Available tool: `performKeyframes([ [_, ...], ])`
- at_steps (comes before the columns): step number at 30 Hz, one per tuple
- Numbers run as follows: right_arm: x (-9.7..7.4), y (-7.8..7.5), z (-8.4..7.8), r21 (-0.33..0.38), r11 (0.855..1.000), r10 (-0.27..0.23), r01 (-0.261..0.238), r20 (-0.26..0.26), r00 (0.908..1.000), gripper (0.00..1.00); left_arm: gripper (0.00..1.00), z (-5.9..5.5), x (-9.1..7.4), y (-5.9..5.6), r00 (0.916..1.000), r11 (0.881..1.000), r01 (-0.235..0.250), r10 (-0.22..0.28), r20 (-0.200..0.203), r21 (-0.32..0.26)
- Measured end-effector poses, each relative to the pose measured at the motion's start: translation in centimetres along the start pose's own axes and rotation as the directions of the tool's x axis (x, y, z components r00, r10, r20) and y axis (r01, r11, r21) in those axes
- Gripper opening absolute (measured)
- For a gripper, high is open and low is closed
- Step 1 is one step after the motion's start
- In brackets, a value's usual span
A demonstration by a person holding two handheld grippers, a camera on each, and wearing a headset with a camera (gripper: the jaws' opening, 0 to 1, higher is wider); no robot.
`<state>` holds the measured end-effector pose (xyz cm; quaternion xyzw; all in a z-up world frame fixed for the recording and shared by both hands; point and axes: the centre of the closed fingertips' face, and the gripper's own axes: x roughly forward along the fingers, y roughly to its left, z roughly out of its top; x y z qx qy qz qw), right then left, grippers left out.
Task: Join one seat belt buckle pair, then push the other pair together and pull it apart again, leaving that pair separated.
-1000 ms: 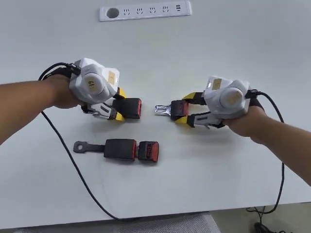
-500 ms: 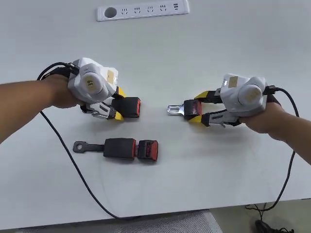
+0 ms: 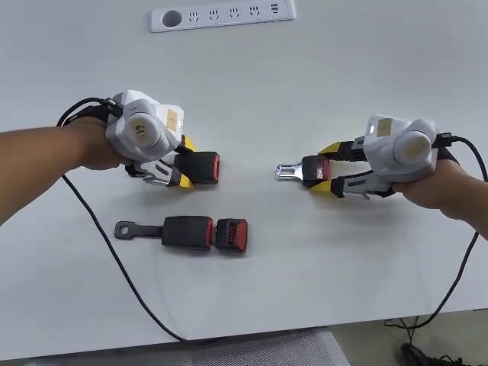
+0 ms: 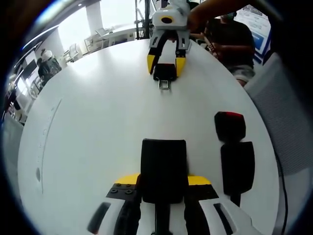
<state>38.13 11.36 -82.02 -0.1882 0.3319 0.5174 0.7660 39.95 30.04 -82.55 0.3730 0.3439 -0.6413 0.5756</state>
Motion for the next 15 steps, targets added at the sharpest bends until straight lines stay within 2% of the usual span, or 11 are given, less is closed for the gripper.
performKeyframes([
  [15, -1.4, -0.4, -1.4, -0.009, 1.000, 0.003, -0.003, -0.007, 1.0000, 0.37, 0.35, 0.0, 0.0, 0.0, 0.9999, 1.000, -0.004, 0.004, -0.015, -0.009],
])
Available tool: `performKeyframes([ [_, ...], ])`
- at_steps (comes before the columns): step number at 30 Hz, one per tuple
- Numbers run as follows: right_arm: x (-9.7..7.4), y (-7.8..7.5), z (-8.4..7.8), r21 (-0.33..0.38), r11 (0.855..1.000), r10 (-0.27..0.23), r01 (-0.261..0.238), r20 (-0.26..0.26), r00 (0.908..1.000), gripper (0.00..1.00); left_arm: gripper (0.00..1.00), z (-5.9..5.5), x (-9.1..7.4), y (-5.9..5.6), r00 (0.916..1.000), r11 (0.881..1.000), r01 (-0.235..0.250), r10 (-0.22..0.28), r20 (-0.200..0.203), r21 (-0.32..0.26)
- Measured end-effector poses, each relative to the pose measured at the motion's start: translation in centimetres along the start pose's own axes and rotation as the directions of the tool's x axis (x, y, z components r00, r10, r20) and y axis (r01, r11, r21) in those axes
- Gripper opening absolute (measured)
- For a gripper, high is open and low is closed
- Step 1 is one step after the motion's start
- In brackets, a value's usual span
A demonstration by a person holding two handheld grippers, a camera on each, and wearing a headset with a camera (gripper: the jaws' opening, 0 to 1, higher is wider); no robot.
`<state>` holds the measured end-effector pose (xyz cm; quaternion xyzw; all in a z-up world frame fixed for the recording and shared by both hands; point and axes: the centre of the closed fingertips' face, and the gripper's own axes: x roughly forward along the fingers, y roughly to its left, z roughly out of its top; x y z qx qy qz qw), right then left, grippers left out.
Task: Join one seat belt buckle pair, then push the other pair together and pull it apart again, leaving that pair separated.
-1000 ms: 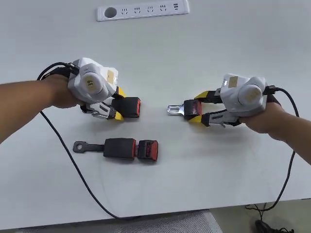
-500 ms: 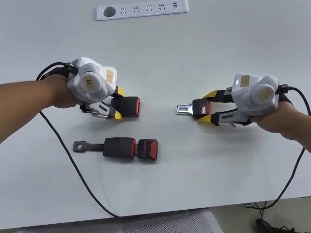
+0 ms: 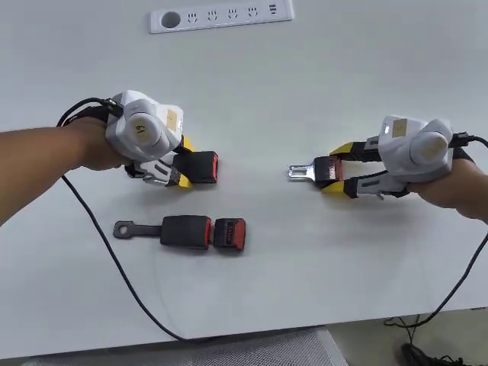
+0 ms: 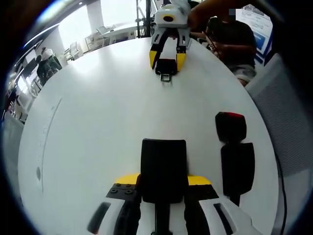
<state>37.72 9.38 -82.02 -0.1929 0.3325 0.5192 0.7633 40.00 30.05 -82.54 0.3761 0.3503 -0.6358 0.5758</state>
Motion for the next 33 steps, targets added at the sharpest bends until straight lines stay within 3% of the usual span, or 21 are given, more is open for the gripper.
performKeyframes([
  [10, 0.0, 0.1, 0.0, -0.001, 1.000, 0.005, -0.005, 0.006, 1.0000, 0.39, 0.35, 0.0, 0.0, 0.0, 1.0000, 1.000, -0.005, 0.005, -0.003, -0.011],
  [13, 0.4, -0.1, 0.0, -0.051, 0.999, -0.015, 0.014, -0.016, 0.9998, 0.55, 0.36, -0.1, 0.0, -0.2, 0.9998, 1.000, 0.006, -0.006, -0.020, -0.024],
  [16, 0.4, -0.2, -0.1, -0.036, 0.998, -0.044, 0.043, -0.026, 0.9987, 0.65, 0.45, 0.3, -0.3, -0.3, 1.0000, 0.993, 0.006, -0.007, -0.002, -0.121],
  [17, 0.3, -0.3, 0.1, -0.025, 0.998, -0.058, 0.058, -0.011, 0.9983, 0.66, 0.50, 1.0, -0.5, 0.3, 0.9986, 0.993, -0.024, 0.029, 0.043, -0.119],
  [20, 0.1, -0.7, 0.8, 0.012, 0.994, -0.106, 0.106, 0.022, 0.9941, 0.73, 0.59, 1.4, -1.4, 0.8, 0.9937, 0.975, -0.066, 0.084, 0.075, -0.212],
  [22, -0.2, -1.1, 1.2, 0.038, 0.989, -0.147, 0.145, 0.045, 0.9881, 0.75, 0.69, 1.5, -1.9, 1.3, 0.9879, 0.969, -0.108, 0.129, 0.085, -0.222],
  [24, -0.5, -1.6, 1.9, 0.078, 0.979, -0.192, 0.186, 0.075, 0.9786, 0.77, 0.74, 1.3, -2.6, 1.9, 0.9764, 0.951, -0.172, 0.199, 0.085, -0.255],
  [26, -1.0, -2.1, 2.3, 0.098, 0.967, -0.244, 0.235, 0.088, 0.9658, 0.79, 0.74, 1.1, -3.6, 2.4, 0.9595, 0.924, -0.227, 0.266, 0.092, -0.309],
  [27, -1.3, -2.3, 2.5, 0.120, 0.957, -0.276, 0.264, 0.095, 0.9565, 0.80, 0.76, 1.1, -4.1, 2.4, 0.9492, 0.901, -0.242, 0.297, 0.105, -0.359],
  [29, -1.6, -2.3, 2.8, 0.140, 0.949, -0.298, 0.282, 0.107, 0.9486, 0.84, 0.82, 1.2, -4.9, 2.3, 0.9333, 0.866, -0.254, 0.336, 0.126, -0.431],
  [33, -2.2, -1.8, 3.4, 0.161, 0.935, -0.336, 0.315, 0.125, 0.9335, 0.87, 0.87, 1.1, -6.6, 1.5, 0.9014, 0.814, -0.275, 0.403, 0.157, -0.511],
])
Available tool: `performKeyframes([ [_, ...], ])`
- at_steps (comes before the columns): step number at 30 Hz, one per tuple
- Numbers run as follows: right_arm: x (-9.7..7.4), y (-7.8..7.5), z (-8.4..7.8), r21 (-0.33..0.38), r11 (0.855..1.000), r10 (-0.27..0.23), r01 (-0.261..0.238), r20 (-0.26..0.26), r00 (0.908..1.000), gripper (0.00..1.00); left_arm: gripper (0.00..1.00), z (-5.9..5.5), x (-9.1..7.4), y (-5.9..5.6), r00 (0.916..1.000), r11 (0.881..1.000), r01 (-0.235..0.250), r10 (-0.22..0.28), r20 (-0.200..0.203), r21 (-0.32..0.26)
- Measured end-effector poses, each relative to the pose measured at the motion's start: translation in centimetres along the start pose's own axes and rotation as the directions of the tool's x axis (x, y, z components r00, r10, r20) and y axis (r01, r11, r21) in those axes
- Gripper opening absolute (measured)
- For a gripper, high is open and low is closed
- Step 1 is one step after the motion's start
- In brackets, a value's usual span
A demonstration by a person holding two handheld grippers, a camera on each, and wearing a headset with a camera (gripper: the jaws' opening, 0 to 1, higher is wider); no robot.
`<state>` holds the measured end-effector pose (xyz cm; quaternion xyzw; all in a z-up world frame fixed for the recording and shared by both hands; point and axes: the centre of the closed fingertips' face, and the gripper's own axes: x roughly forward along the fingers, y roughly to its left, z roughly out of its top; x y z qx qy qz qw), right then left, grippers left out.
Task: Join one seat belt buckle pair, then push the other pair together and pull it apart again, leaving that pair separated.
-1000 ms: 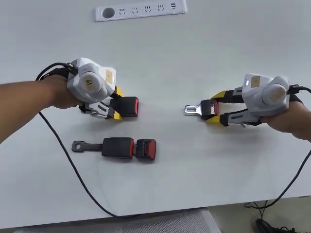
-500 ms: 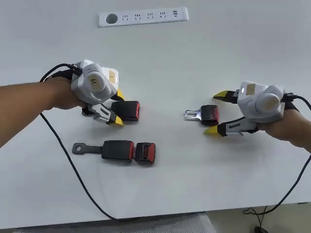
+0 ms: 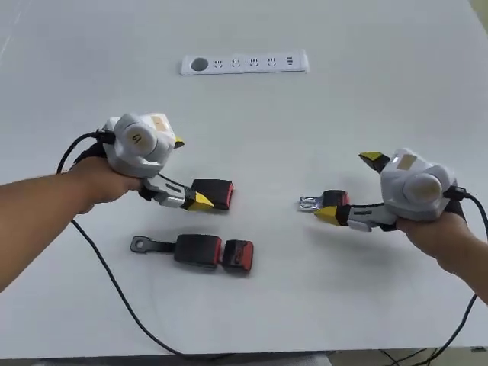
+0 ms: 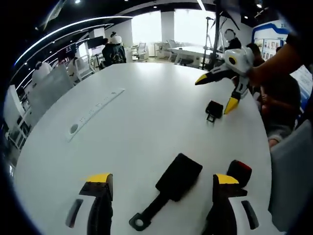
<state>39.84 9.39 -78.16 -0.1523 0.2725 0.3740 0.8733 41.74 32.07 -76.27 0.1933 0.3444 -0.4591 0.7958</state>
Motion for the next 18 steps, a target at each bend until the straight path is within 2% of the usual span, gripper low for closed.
performKeyframes([
  [3, -0.6, 0.4, 0.4, 0.001, 0.999, -0.036, 0.036, 0.018, 0.9992, 0.91, 0.91, -0.5, -2.0, 0.1, 0.9979, 0.998, -0.062, 0.062, 0.018, -0.028],
  [7, -1.1, 1.5, 0.9, 0.030, 0.998, -0.050, 0.049, 0.041, 0.9979, 0.92, 0.94, -1.1, -4.0, -0.7, 0.9943, 0.991, -0.092, 0.097, 0.045, -0.095],
  [9, -1.2, 1.8, 1.1, 0.040, 0.998, -0.054, 0.052, 0.052, 0.9972, 0.92, 0.97, -1.7, -4.9, -1.4, 0.9933, 0.984, -0.095, 0.104, 0.051, -0.153],
  [10, -1.3, 2.1, 1.3, 0.049, 0.998, -0.053, 0.050, 0.061, 0.9967, 0.93, 1.00, -1.8, -5.3, -1.7, 0.9922, 0.982, -0.101, 0.111, 0.056, -0.159],
  [13, -1.6, 3.0, 1.6, 0.039, 0.998, -0.058, 0.056, 0.071, 0.9958, 0.94, 1.00, -2.2, -6.9, -2.5, 0.9860, 0.978, -0.131, 0.145, 0.082, -0.161],
  [18, -2.1, 5.2, 1.9, 0.013, 0.999, -0.030, 0.030, 0.072, 0.9970, 0.96, 1.00, -2.8, -8.9, -3.9, 0.9791, 0.973, -0.140, 0.164, 0.120, -0.184],
])
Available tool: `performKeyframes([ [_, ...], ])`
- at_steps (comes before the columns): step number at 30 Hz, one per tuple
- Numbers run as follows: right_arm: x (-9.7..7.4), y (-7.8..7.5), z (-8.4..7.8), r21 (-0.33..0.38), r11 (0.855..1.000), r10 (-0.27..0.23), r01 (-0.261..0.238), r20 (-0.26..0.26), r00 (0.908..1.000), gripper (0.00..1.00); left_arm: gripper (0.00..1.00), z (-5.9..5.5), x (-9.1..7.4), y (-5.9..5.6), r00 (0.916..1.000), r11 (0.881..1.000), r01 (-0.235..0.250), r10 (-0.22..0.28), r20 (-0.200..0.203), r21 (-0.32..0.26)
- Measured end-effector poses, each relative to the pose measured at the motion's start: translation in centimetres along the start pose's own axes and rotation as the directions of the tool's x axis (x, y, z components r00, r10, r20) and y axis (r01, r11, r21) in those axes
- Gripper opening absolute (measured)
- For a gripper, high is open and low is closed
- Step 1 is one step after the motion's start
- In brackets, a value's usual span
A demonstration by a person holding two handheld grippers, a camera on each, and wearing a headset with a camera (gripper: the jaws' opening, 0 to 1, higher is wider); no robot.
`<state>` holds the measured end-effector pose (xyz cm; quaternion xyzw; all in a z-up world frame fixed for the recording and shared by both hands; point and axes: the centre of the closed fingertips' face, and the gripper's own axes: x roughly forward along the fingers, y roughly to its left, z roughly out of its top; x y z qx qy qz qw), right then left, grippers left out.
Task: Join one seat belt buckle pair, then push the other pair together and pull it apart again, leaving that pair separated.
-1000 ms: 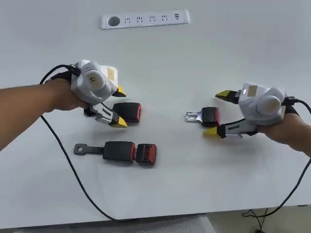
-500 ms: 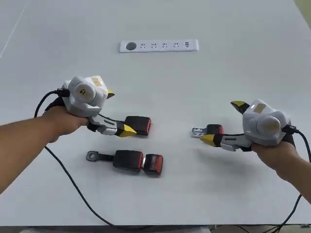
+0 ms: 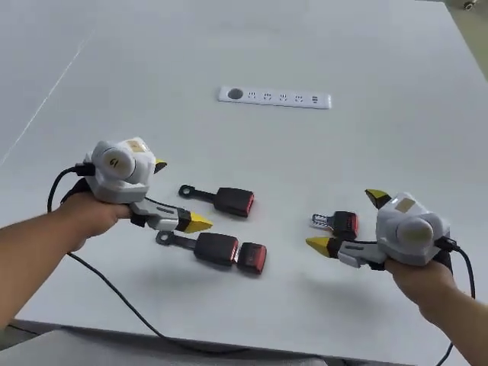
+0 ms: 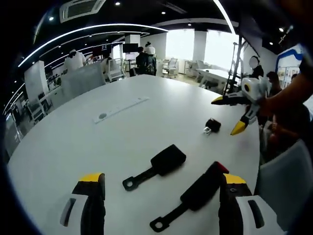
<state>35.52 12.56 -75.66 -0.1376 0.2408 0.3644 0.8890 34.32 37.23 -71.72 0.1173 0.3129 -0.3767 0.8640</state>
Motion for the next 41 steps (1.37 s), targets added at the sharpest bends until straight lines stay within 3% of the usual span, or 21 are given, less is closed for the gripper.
performKeyframes([
  [6, -1.2, 2.1, 0.6, -0.020, 1.000, 0.022, -0.021, 0.006, 0.9998, 1.00, 1.00, -0.6, -2.2, -1.3, 0.9987, 0.999, 0.023, -0.024, 0.044, 0.038],
  [14, -3.0, 5.3, 0.6, -0.074, 0.996, 0.048, -0.049, -0.023, 0.9986, 1.00, 1.00, -1.7, -4.5, -1.4, 0.9937, 0.998, 0.037, -0.042, 0.104, 0.048],
  [19, -3.5, 7.0, 0.3, -0.082, 0.995, 0.062, -0.065, -0.033, 0.9975, 1.00, 1.00, -3.1, -5.9, -1.3, 0.9910, 0.998, 0.050, -0.055, 0.122, 0.046],
  [30, -5.1, 7.6, -0.8, -0.006, 1.000, 0.008, -0.008, -0.028, 0.9996, 1.00, 1.00, -6.2, -8.2, -1.1, 0.9915, 1.000, 0.029, -0.028, 0.127, -0.005],
  [36, -5.9, 8.0, -1.9, 0.043, 0.999, -0.020, 0.021, -0.026, 0.9995, 1.00, 1.00, -6.4, -9.0, -0.9, 0.9890, 0.998, -0.004, 0.012, 0.148, -0.055],
  [41, -6.1, 8.3, -2.6, 0.049, 0.999, -0.022, 0.024, -0.033, 0.9992, 1.00, 1.00, -6.7, -8.9, -1.2, 0.9906, 0.999, -0.004, 0.011, 0.136, -0.049],
])
